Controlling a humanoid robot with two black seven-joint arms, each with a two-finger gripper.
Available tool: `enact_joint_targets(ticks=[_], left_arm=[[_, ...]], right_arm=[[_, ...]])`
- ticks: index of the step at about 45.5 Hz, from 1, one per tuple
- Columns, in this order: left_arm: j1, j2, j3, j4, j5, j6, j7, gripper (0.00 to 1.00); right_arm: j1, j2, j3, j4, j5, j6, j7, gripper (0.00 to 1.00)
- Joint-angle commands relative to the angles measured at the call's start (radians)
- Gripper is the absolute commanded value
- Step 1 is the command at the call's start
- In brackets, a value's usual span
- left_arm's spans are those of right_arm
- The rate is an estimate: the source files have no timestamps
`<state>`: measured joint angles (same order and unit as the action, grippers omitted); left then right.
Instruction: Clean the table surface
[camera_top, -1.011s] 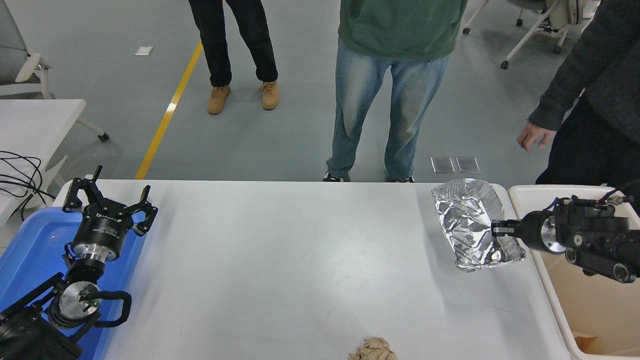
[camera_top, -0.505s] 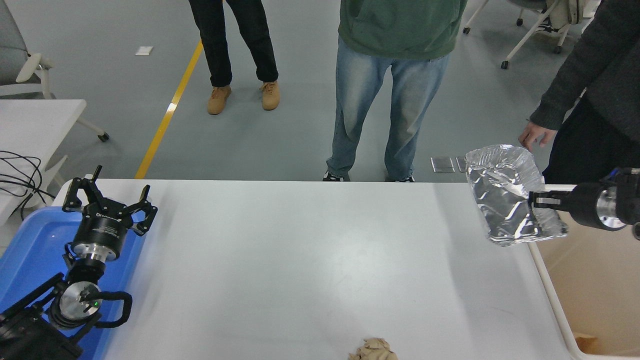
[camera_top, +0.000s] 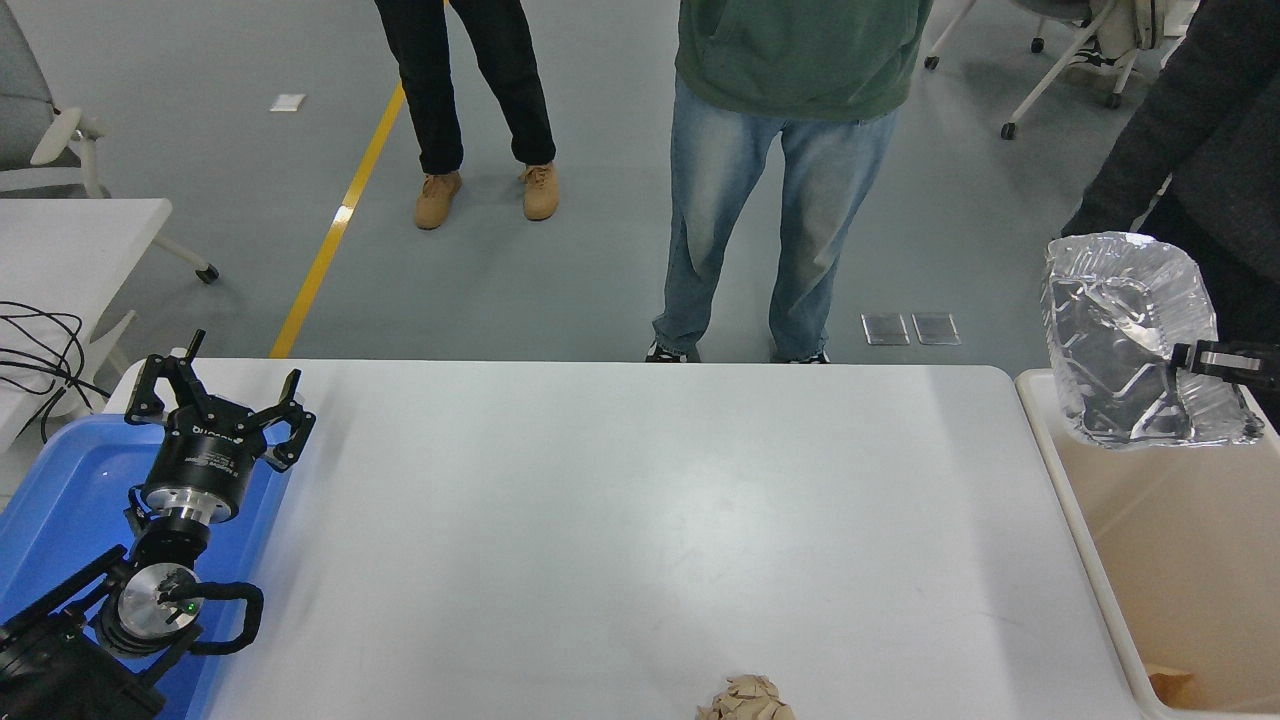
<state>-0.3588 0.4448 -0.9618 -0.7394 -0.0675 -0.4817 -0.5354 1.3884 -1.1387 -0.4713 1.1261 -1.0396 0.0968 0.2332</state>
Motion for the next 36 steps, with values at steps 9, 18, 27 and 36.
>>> enact_joint_targets(ticks=[9,18,27,36], left_arm=[[0.000,0.000,0.000,0.000,0.000,0.000,0.000,0.99],[0.000,0.000,0.000,0.000,0.000,0.000,0.000,0.99],[0.000,0.000,0.000,0.000,0.000,0.000,0.000,0.99],[0.000,0.000,0.000,0.000,0.000,0.000,0.000,0.99]], right_arm=[[-0.158,-0.029,0.008,-0.206,0.107,-0.028,0.055,0.00],[-0.305,0.069,0.011,-0.385,0.216,-0.054,0.115,0.00],[-0.469,0.142,0.059,-0.450,0.266,-0.111,0.129,0.00],[-0.638,0.266,0.129,-0.540,0.265,-0.207,0.129,0.00]])
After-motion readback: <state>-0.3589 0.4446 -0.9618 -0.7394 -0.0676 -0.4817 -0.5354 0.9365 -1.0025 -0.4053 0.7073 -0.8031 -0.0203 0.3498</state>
